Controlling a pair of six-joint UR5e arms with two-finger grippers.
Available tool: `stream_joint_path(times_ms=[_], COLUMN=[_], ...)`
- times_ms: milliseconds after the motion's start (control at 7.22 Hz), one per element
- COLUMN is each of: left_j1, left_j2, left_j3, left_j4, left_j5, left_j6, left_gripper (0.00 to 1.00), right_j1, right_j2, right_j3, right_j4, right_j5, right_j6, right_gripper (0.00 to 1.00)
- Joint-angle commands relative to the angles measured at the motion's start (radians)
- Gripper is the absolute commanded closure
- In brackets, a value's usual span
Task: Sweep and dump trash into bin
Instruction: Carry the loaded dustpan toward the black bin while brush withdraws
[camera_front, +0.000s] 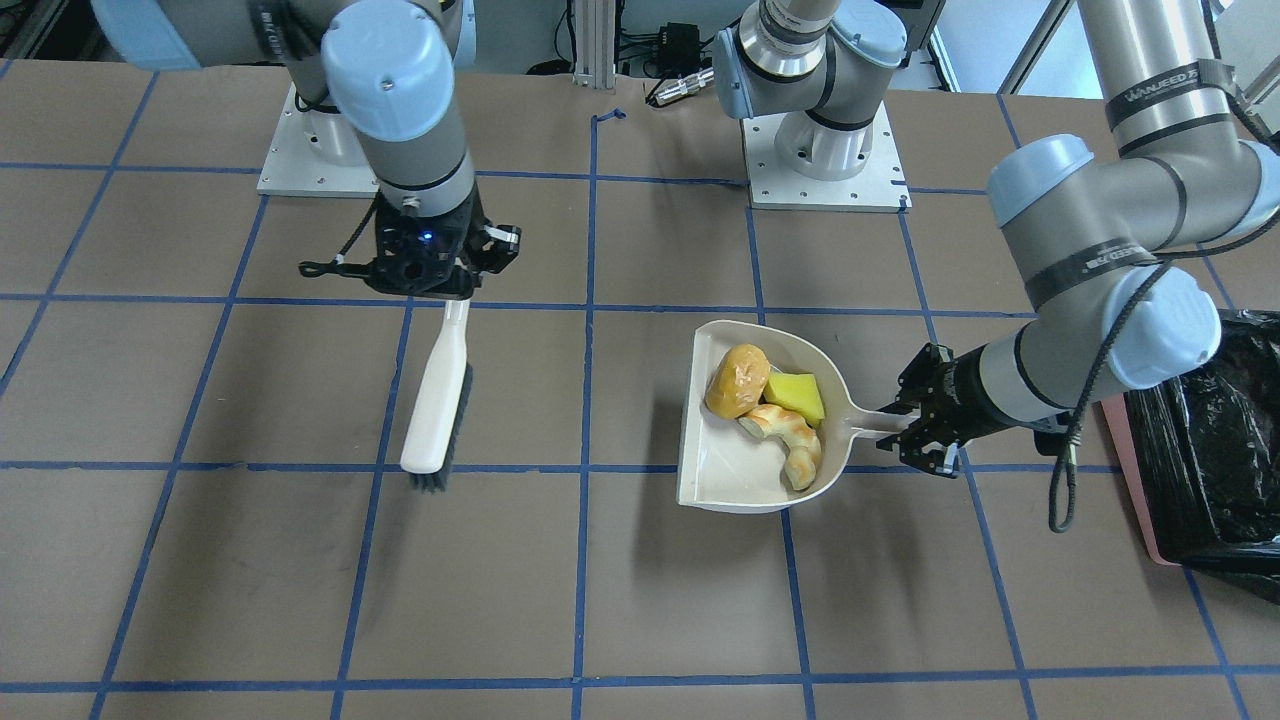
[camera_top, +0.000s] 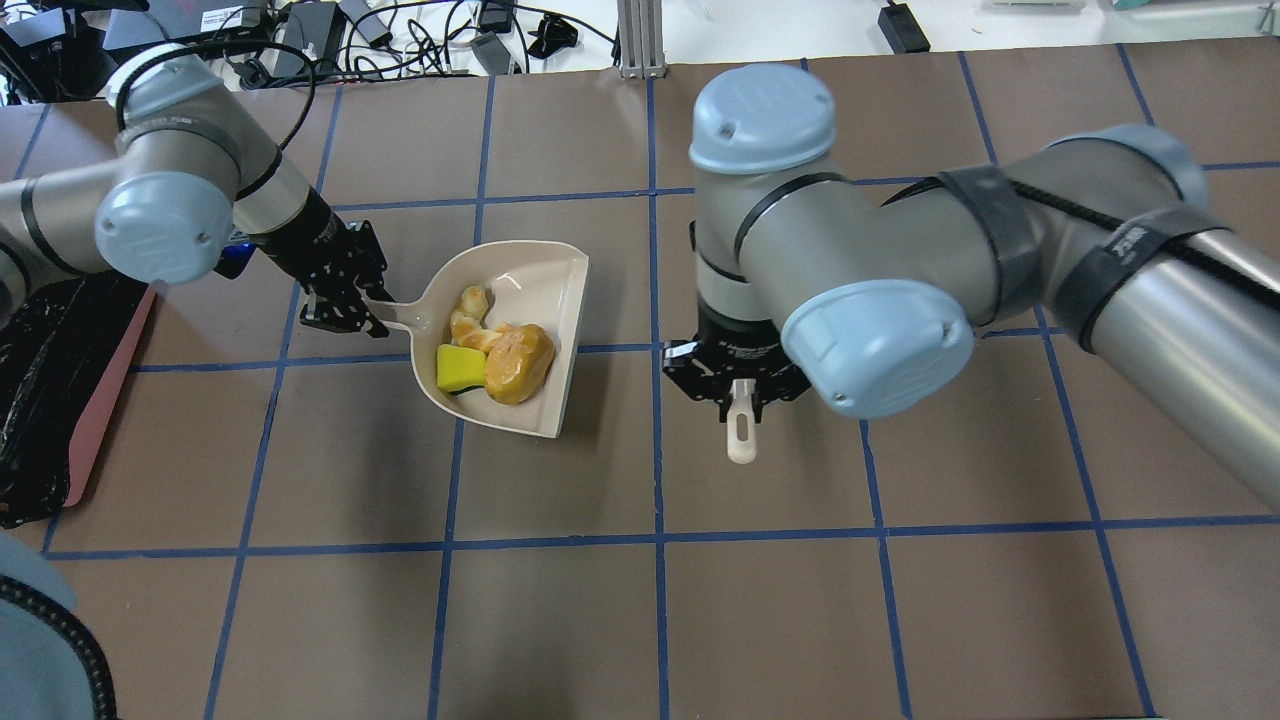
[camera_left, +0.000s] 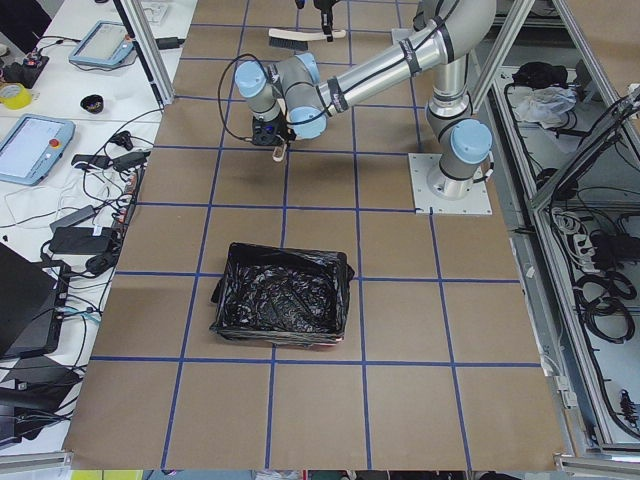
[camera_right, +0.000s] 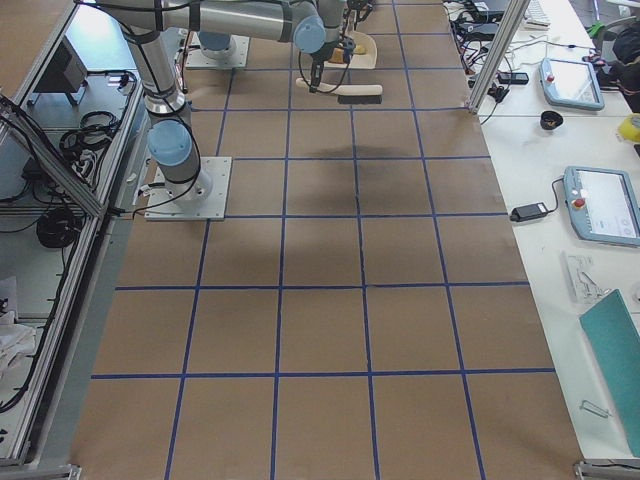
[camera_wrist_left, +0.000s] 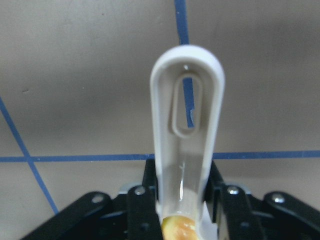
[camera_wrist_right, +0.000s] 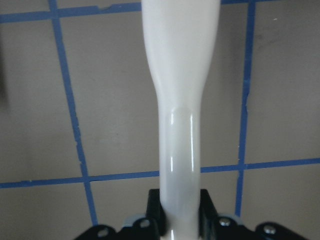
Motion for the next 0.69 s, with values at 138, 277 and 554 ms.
stream_joint_path(times_ms=[138, 277, 554], left_j1=[0.12, 0.171, 0.24], left_j2=[-0.005, -0.024, -0.059], left_j3=[0.107, 0.143, 0.231], left_j4=[-0.113, -0.136, -0.176], left_j5=[0.062, 0.073, 0.101], left_j6=[0.119, 0.159, 0.228], left_gripper=[1.0, 1.0, 1.0], right_j1=[-0.223, -0.31, -0.396], right_j2=[-0.014, -0.009, 0.009], right_j3=[0.001, 0.001, 0.001], right_j4=[0.004, -0.007, -0.014], right_j5=[-0.078, -0.099, -0.099], right_j6=[-0.253, -0.351, -0.404], right_gripper=[1.0, 1.0, 1.0])
